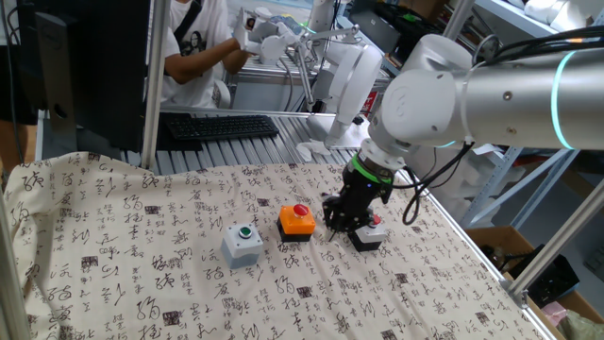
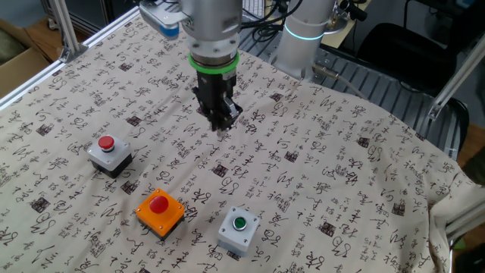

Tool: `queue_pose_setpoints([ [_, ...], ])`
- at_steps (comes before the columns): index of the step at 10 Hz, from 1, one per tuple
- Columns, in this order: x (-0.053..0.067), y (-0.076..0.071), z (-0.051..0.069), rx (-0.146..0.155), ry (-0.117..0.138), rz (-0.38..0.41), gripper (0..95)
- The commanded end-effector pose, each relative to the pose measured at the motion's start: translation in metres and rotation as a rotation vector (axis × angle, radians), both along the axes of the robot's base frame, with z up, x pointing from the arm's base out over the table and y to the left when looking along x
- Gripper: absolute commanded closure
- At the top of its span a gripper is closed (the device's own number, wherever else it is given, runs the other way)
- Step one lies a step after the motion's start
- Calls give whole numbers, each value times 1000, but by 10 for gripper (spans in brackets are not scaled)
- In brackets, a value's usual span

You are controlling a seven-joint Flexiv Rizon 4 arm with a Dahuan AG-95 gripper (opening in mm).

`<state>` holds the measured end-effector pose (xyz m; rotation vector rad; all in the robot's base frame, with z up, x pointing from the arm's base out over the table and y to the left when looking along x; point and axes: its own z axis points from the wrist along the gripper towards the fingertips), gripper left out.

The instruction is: Press three buttons from left to right in sequence

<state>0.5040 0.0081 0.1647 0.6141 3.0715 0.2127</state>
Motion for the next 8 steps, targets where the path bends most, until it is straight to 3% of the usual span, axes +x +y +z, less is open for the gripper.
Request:
queue_pose_setpoints([
  [1, -1, 0, 0, -6, 0, 7, 950],
  [3, -1, 0, 0, -22, 4, 5, 950],
  [5, 1, -2, 0, -58, 2, 11, 950],
  [8, 8, -9, -2, -60, -1, 30, 950],
])
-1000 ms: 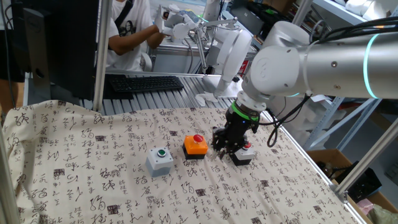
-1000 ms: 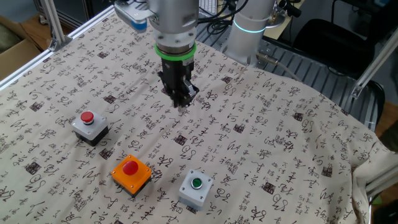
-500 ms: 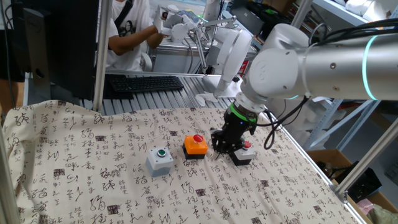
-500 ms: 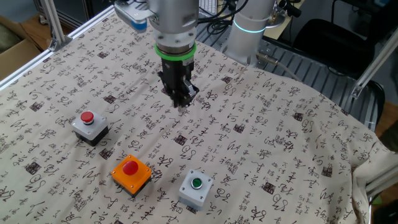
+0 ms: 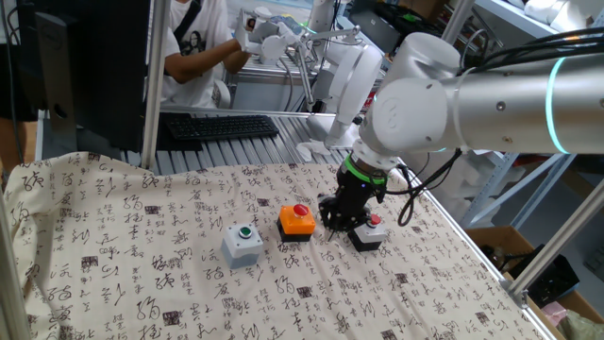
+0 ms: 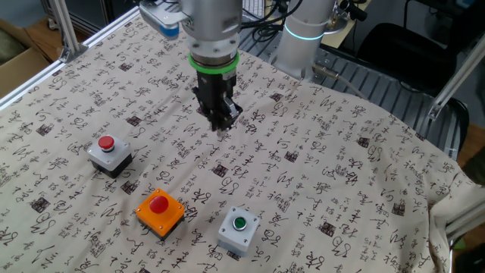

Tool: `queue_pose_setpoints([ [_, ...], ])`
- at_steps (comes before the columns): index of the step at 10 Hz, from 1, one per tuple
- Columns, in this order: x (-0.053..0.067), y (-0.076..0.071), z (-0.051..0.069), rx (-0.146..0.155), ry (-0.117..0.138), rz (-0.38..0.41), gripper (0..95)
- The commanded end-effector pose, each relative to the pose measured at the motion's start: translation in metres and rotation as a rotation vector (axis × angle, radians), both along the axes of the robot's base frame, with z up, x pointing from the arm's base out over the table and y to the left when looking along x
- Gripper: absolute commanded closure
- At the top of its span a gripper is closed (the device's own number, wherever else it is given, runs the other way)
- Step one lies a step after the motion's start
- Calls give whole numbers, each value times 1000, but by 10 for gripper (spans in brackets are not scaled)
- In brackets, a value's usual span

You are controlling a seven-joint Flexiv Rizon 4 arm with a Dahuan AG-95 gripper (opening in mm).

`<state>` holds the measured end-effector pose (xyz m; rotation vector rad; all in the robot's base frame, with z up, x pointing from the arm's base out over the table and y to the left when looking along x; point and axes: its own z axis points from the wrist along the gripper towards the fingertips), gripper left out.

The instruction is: Press three buttons from left to right in sequence

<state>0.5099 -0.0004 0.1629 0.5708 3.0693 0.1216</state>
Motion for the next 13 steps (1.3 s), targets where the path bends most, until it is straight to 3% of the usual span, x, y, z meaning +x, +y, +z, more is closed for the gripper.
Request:
queue_pose_setpoints([
  [1, 5, -3, 0, -21, 5, 13, 950],
  [2, 8, -3, -1, -33, 7, 19, 950],
  [13, 44, -20, -11, -24, 6, 85, 950],
])
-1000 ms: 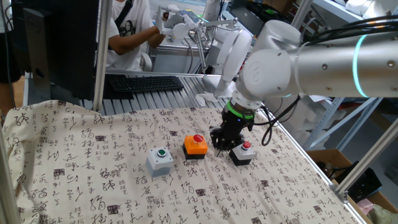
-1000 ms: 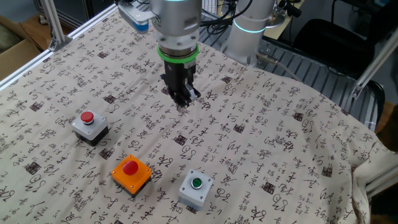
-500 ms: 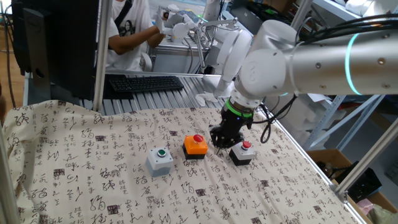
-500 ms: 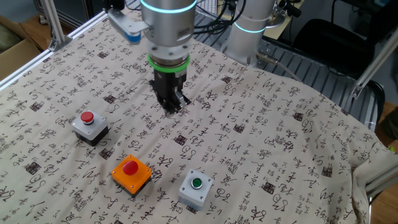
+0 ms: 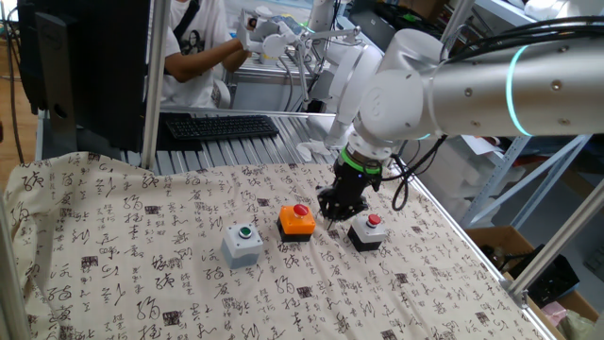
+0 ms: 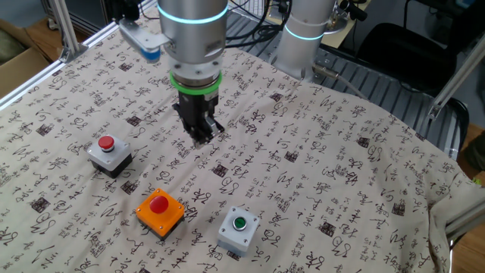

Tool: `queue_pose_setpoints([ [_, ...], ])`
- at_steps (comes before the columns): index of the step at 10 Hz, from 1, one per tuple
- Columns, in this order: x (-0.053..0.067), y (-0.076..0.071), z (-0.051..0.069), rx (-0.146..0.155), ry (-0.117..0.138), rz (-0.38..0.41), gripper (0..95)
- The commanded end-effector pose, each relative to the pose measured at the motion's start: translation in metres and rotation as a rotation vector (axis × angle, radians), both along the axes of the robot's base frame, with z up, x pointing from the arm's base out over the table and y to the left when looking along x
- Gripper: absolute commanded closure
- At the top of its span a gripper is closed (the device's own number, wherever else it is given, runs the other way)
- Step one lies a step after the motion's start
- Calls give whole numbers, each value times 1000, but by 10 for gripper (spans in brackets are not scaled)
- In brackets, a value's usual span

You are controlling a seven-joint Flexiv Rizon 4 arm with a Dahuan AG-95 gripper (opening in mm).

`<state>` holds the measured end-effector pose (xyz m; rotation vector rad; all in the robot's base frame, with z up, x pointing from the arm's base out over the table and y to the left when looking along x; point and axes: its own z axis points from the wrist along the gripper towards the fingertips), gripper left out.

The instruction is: Press three buttons from left to right in sequence

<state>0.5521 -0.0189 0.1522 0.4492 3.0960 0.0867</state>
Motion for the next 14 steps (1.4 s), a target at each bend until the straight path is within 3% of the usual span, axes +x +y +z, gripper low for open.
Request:
queue_pose_setpoints([
  [1, 4, -2, -1, -3, 0, 13, 950],
  [10, 32, -23, -7, 1, 10, 66, 950],
  [14, 34, -25, -9, -1, 13, 54, 950],
])
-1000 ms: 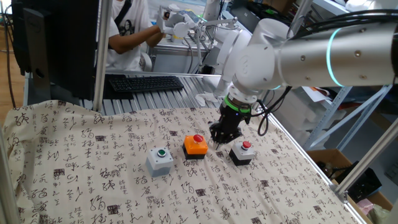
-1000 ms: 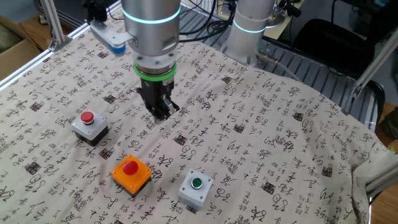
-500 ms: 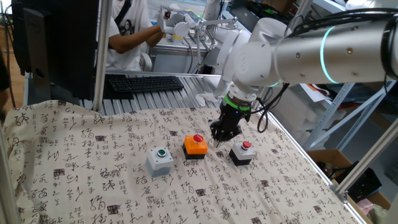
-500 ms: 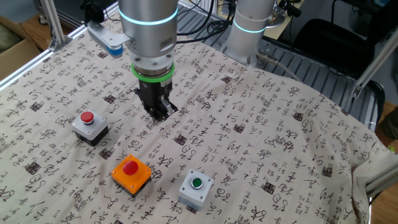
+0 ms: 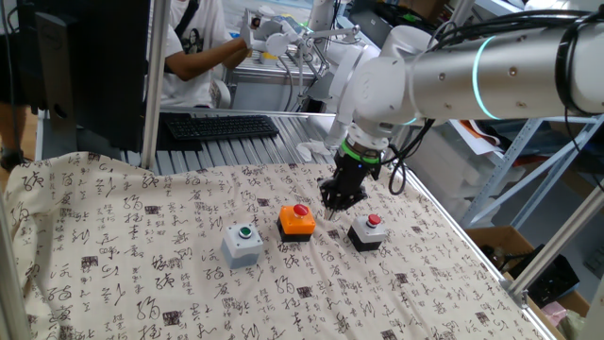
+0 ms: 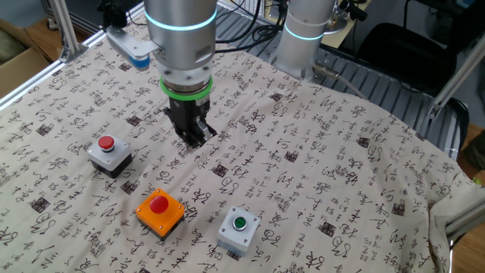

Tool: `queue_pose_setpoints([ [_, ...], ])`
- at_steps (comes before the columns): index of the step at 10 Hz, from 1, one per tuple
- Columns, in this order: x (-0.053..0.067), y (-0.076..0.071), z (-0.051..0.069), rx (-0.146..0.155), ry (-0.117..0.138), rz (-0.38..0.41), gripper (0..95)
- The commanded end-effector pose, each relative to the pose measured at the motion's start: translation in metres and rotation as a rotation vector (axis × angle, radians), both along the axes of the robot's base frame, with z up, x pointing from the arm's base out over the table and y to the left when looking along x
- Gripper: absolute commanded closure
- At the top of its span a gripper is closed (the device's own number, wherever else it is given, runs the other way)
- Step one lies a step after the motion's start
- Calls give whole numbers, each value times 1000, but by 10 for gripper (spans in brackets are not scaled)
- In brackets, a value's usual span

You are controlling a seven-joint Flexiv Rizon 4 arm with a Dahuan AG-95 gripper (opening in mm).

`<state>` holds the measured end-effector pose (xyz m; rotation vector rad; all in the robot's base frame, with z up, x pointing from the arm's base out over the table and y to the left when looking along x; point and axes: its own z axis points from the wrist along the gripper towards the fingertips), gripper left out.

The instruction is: Press three buttons from left to right in sequence

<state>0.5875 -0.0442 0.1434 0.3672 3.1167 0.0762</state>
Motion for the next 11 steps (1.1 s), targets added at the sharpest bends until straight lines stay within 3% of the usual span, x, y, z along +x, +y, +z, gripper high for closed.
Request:
queue_pose_setpoints([
  [1, -1, 0, 0, 11, 7, -2, 950],
  [11, -1, 0, 0, 20, 12, -1, 950],
])
